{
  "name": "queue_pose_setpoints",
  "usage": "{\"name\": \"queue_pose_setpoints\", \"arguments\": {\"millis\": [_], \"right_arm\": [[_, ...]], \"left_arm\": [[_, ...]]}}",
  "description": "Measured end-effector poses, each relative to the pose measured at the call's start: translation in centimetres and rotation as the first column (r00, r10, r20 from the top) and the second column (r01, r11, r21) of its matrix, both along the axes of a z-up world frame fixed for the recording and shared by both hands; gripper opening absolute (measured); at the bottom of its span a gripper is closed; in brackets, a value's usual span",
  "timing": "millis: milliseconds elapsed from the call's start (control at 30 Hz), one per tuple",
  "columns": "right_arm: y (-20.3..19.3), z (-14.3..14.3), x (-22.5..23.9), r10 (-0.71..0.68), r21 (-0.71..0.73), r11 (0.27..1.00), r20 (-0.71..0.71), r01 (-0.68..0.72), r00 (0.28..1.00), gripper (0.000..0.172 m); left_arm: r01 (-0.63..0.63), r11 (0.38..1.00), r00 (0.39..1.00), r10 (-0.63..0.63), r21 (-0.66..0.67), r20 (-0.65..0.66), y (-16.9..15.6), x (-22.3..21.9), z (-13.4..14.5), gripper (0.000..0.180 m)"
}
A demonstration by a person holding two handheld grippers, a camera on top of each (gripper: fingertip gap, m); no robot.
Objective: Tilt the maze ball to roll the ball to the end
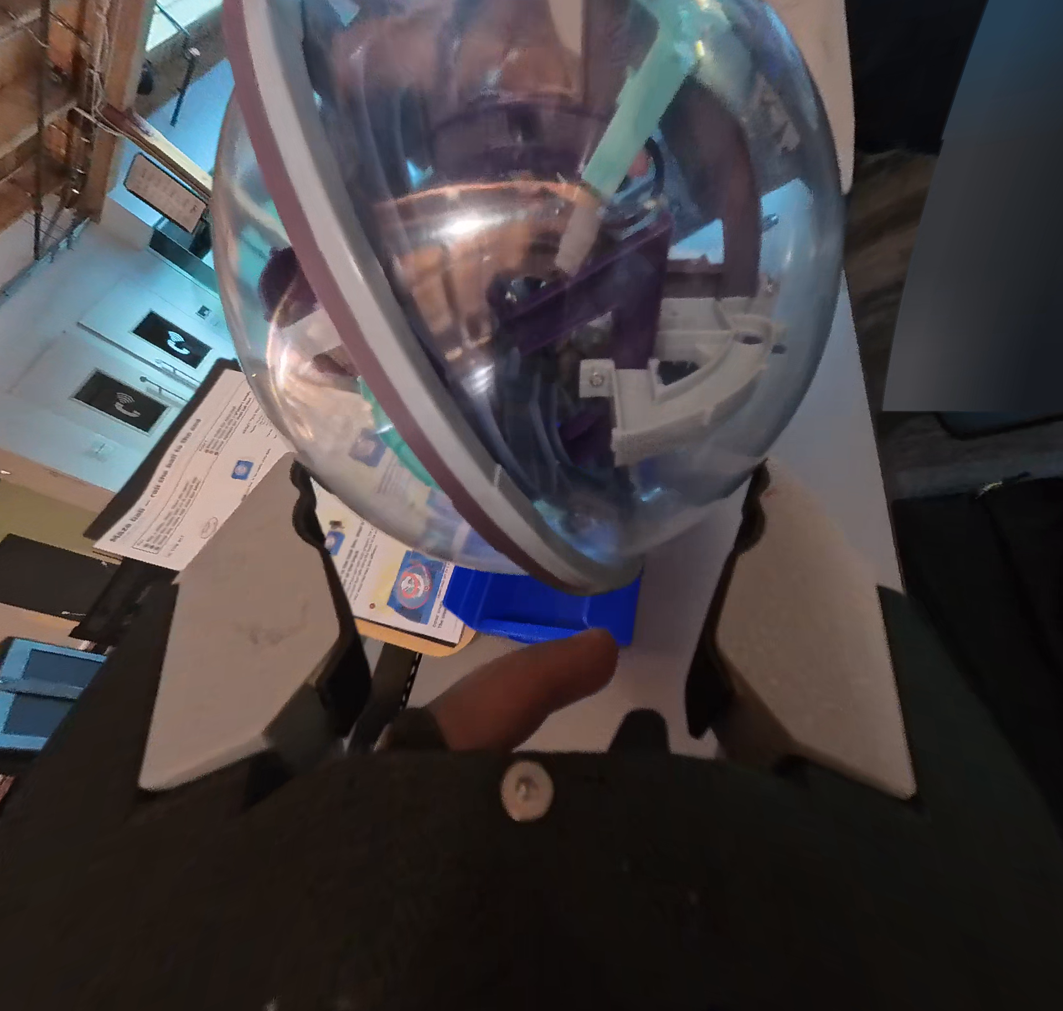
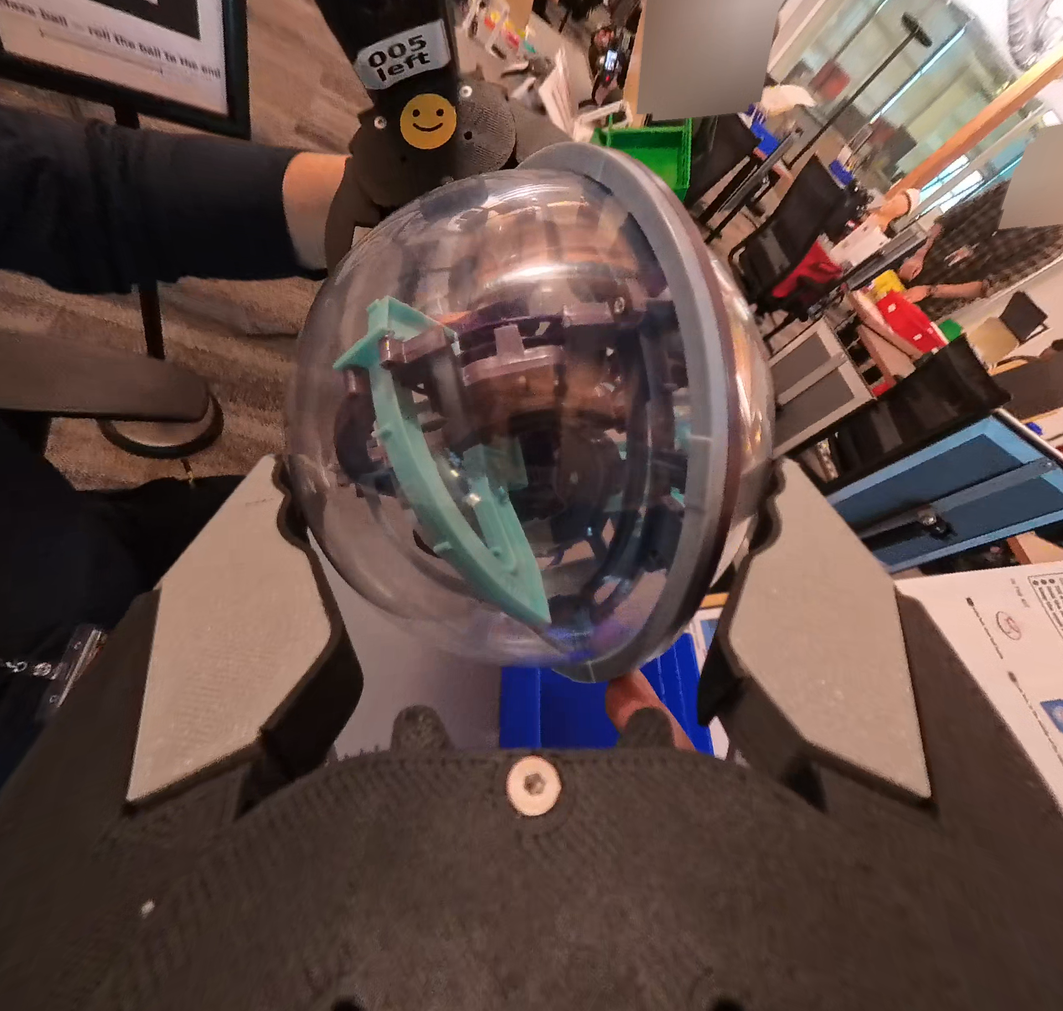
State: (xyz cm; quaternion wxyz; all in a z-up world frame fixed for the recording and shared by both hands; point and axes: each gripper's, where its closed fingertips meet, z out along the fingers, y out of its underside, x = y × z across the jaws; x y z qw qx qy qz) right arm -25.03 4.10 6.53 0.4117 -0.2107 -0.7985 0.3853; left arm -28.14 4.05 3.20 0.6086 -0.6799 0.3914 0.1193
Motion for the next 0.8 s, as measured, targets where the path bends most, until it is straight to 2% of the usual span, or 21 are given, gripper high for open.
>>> {"name": "queue_pose_setpoints", "arguments": {"millis": [200,400,800], "right_arm": [[-0.3,0.1,0.4,0.008,0.015,1.000,-0.020,-0.008,1.000,0.151],[-0.8,0.6,0.7,-0.044,0.122,0.992,-0.001,0.044,0.999,0.150],[-1.2,0.7,0.6,-0.098,0.197,0.976,0.028,0.091,0.995,0.150]], "left_arm": [[-0.008,1.000,1.000,0.008,0.016,-0.020,-0.3,0.3,0.2,0.143],[0.022,0.995,1.000,-0.022,0.100,-0.003,-0.1,0.7,0.5,0.143],[0.022,0.993,0.999,-0.024,0.119,0.021,0.2,0.6,0.0,0.143]]}}
